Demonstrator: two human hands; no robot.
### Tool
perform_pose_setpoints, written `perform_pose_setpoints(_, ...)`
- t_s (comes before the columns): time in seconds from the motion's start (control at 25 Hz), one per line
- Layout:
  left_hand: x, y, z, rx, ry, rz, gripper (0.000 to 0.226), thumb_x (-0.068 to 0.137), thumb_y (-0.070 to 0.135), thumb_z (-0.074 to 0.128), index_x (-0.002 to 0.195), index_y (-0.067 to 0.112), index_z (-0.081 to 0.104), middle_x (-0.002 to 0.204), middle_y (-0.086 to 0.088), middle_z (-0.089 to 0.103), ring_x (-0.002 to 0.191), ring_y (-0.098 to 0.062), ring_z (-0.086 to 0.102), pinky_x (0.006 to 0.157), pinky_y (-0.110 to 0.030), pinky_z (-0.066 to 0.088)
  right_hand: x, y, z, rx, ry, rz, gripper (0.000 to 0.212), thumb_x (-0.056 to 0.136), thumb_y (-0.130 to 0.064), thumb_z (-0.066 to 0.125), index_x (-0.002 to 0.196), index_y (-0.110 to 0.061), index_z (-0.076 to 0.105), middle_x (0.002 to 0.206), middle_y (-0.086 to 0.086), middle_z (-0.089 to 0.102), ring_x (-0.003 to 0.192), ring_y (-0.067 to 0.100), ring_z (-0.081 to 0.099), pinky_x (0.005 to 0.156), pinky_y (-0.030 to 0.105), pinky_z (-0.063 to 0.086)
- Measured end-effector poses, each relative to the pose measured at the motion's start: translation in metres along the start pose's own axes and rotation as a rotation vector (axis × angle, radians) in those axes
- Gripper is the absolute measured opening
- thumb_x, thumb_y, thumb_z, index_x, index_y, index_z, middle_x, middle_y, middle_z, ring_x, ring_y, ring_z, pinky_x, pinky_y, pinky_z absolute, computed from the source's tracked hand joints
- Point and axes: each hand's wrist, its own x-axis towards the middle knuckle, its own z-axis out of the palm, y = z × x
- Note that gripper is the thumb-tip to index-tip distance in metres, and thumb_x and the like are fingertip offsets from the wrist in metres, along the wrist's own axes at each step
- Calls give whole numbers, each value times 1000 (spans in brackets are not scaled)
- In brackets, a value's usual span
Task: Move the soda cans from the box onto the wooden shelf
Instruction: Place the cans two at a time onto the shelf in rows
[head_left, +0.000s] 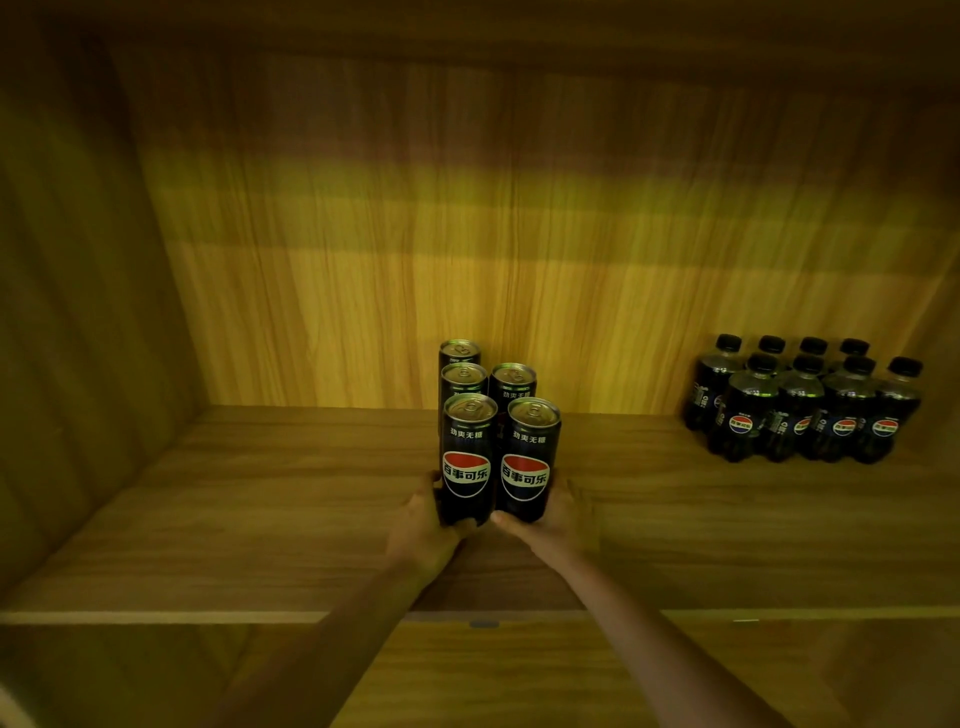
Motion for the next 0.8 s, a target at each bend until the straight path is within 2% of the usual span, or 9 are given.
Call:
perform_pose_setpoints(0.08,3,-6,0,7,-16,-1,71,73,25,72,133,15,36,133,-7,54,123,-24,50,101,-37,42,0,2,-9,-27,-59,-30,90,57,-64,69,130,-20,40,135,5,49,129,27,40,106,45,33)
perform_pose_setpoints(0.16,7,-10,1,79,-11,6,76,69,40,73,132,18,38,135,-6,52,125,-24,46,103,-40,40,1,9,-15,-71,-52,-65,77,64,-62,66,125,-19,47,130,6,53,123,26,45,102,43,38)
perform_pose_setpoints(0.24,9,-13,3,309,2,43,78,72,55,63,135,18,35,140,-5,44,132,-23,36,110,-38,29,0,14,-16,-157,-46,-131,68,72,-61,59,124,-18,48,129,5,54,122,23,45,101,39,38)
perform_pose_setpoints(0.32,11,-14,7,482,-7,56,82,78,63,48,141,15,25,150,-7,30,141,-23,19,115,-40,14,1,14,-13,-231,-66,-198,62,80,-56,52,129,-18,44,133,3,51,127,21,40,105,36,32)
perform_pose_setpoints(0.44,16,-14,8,530,-71,13,85,83,64,38,146,13,11,156,-8,13,145,-24,1,117,-45,1,6,12,-8,-269,-110,-226,73,80,-64,40,137,-17,34,143,3,42,134,21,33,111,40,25)
perform_pose_setpoints(0.52,19,-14,7,535,-92,-14,86,84,63,36,147,11,7,157,-8,8,145,-25,-3,117,-46,-2,10,11,-5,-298,-115,-214,94,66,-74,19,141,-17,27,149,4,34,138,21,26,114,43,20)
perform_pose_setpoints(0.6,23,-14,7,538,-99,-24,87,85,62,36,147,10,4,157,-9,5,145,-25,-6,117,-46,-3,15,11,-1,-302,-114,-192,105,55,-75,8,143,-18,23,153,4,26,141,21,20,115,44,15)
perform_pose_setpoints(0.68,27,-13,6,537,-117,-32,88,85,62,36,147,10,2,157,-10,2,145,-25,-8,116,-46,-3,18,9,0,-298,-119,-187,106,55,-75,9,144,-18,21,154,4,21,142,21,16,116,45,13)
perform_pose_setpoints(0.8,31,-13,3,530,-156,-39,90,84,63,37,147,10,-1,157,-10,-1,144,-26,-10,116,-46,-3,24,9,1,-291,-151,-185,95,67,-73,21,145,-18,17,155,5,18,143,22,11,116,46,11)
